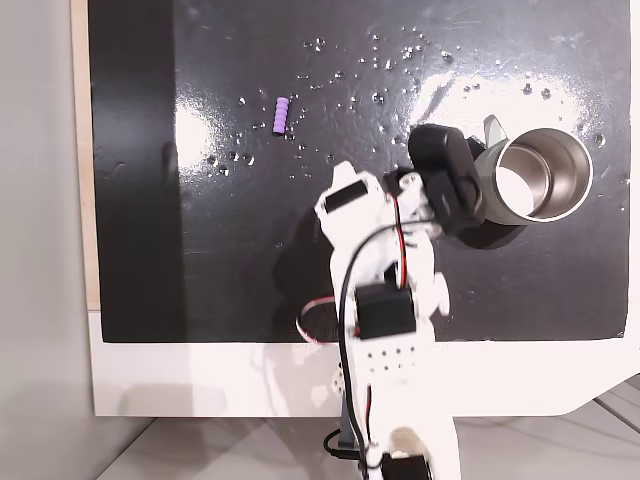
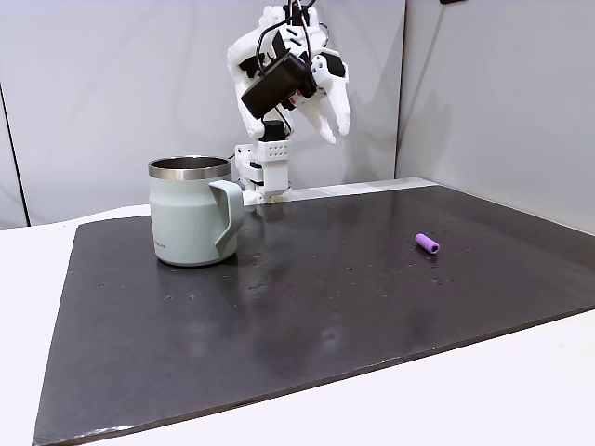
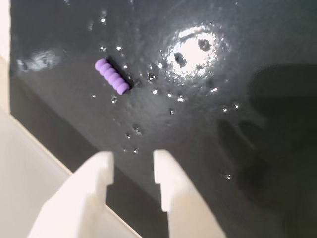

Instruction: Grasp a pengrip and put it in the cup.

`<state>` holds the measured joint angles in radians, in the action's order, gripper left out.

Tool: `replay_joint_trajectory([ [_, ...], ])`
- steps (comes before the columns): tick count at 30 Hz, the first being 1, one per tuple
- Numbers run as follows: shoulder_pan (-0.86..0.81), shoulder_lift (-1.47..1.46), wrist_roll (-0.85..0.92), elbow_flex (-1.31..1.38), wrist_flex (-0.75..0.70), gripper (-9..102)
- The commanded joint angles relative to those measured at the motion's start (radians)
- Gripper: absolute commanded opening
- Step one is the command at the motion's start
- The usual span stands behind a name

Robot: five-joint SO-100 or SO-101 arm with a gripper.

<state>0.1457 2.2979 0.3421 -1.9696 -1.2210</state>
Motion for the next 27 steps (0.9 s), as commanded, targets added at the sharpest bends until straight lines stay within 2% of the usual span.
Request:
replay_joint_trajectory([
  [1,0.006,-0.201,0.035,0.288,-0.092,10],
  [8,0.017,-0.517,0.167,0.669,-0.279,17],
  [18,0.012,-0.959,0.331,1.305,-0.577,19],
  [27,0.014,-1.198,0.529,1.617,-0.578,22],
])
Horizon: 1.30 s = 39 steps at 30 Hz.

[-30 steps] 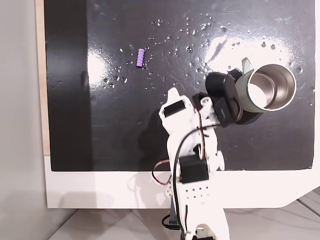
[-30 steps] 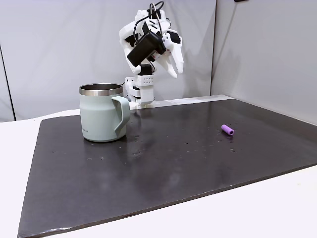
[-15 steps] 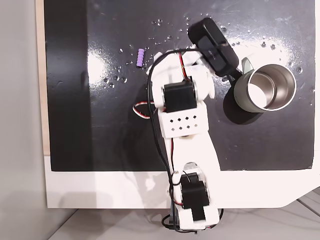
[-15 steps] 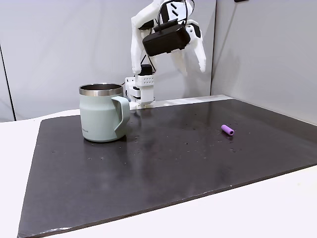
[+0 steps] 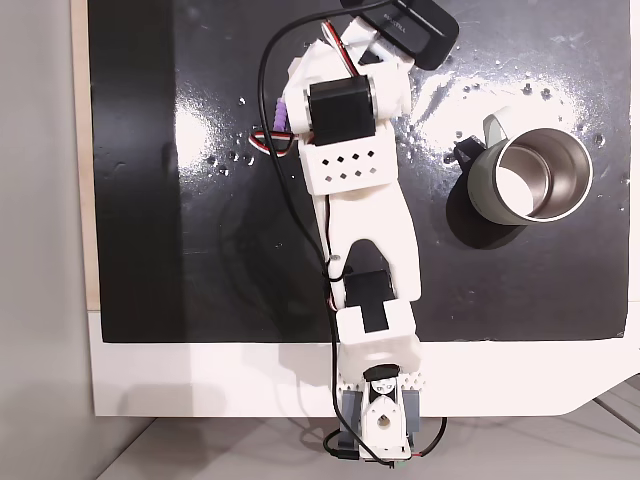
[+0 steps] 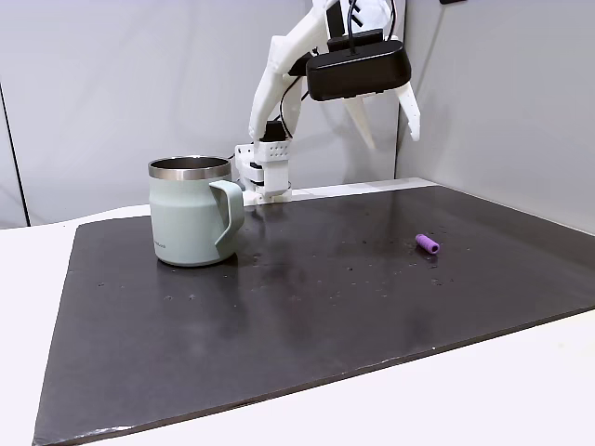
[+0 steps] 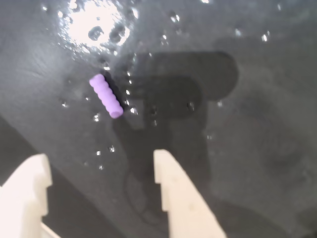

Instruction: Grasp a pengrip and put it in the cup.

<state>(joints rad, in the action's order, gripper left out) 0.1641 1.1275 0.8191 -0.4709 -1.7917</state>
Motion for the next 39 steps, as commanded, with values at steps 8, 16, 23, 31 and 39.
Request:
replay_joint_trajectory([
  [8,0.051,-0.249,0.163,0.304,-0.008,22],
  [16,0.143,-0.42,0.163,0.385,-0.008,24],
  [23,0.158,-0.558,0.147,0.414,-0.008,25],
  [31,0.149,-0.676,0.147,0.508,-0.003,25],
  [39,0.158,-0.767,0.147,0.543,0.003,24],
])
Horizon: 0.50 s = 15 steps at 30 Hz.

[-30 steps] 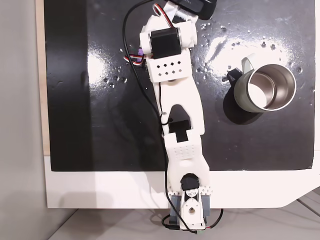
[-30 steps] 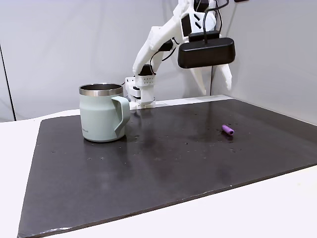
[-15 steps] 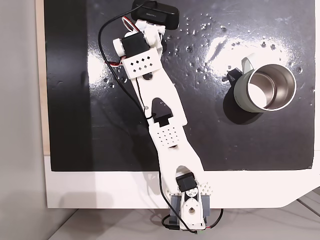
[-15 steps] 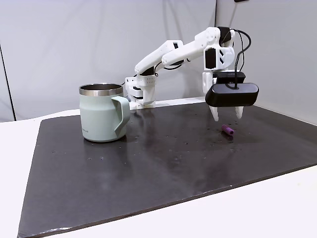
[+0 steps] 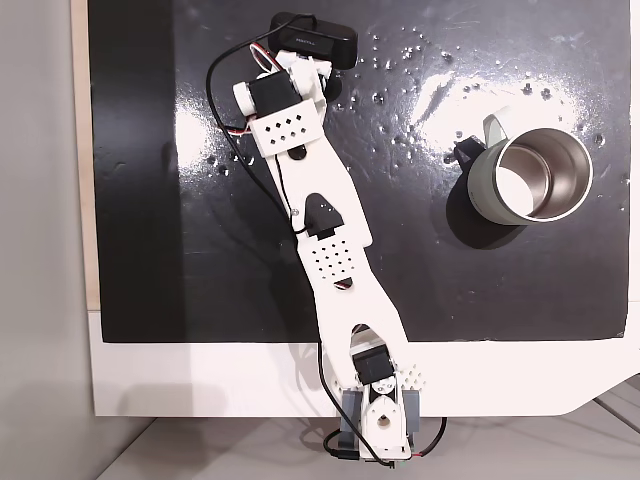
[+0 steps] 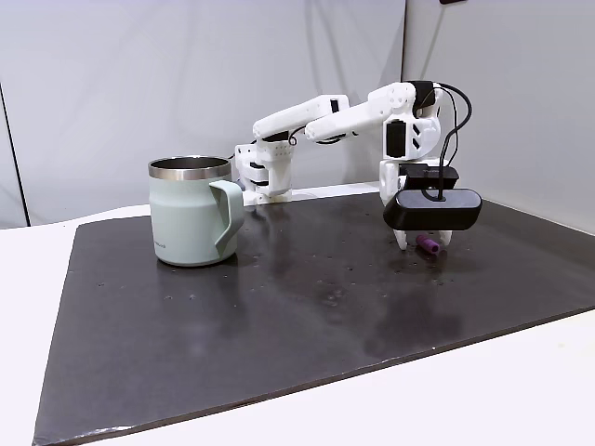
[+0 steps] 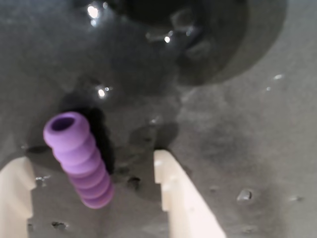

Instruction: Grasp a pengrip and put it in the cup.

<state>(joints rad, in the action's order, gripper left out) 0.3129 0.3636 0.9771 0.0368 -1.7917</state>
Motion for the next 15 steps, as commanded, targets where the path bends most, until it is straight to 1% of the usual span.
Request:
replay_joint_trajectory([
  [1,0.009,-0.006,-0.011,0.035,0.002,24],
  [7,-0.002,-0.031,-0.012,0.044,0.0,12],
  [12,-0.018,-0.051,-0.015,0.069,-0.003,7],
  [15,-0.028,-0.055,-0.02,0.077,-0.003,1],
])
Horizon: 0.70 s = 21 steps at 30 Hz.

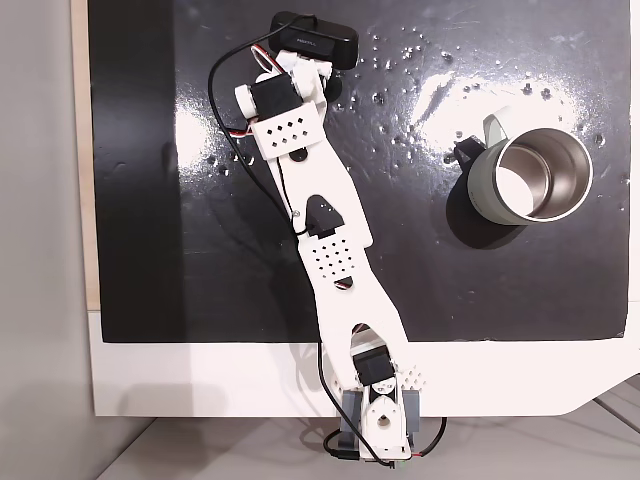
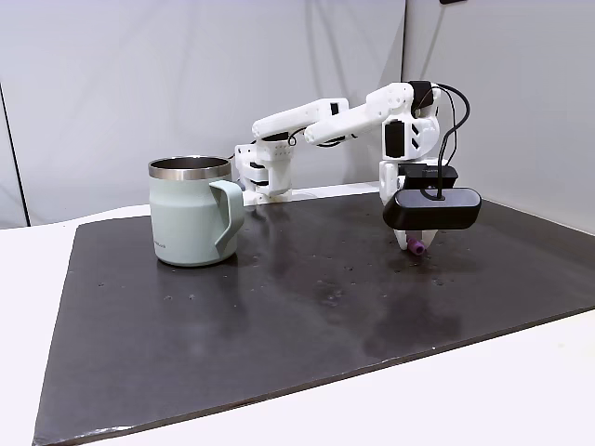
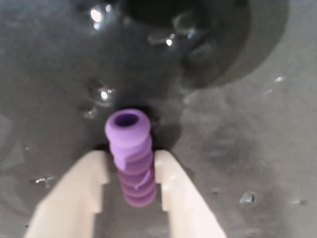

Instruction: Grasp a pengrip and put it in the cup.

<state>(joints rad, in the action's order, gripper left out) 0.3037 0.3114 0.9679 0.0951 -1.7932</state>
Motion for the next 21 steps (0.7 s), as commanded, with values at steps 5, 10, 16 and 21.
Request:
replay_joint_trajectory([
  [5,-0.035,-0.005,-0.029,0.031,-0.003,0],
  [10,-0.055,0.078,-0.078,0.037,-0.006,0],
  [16,-0.098,0.305,-0.114,-0.057,-0.008,0],
  [21,-0.14,0.517,-0.115,-0.183,-0.009,0],
])
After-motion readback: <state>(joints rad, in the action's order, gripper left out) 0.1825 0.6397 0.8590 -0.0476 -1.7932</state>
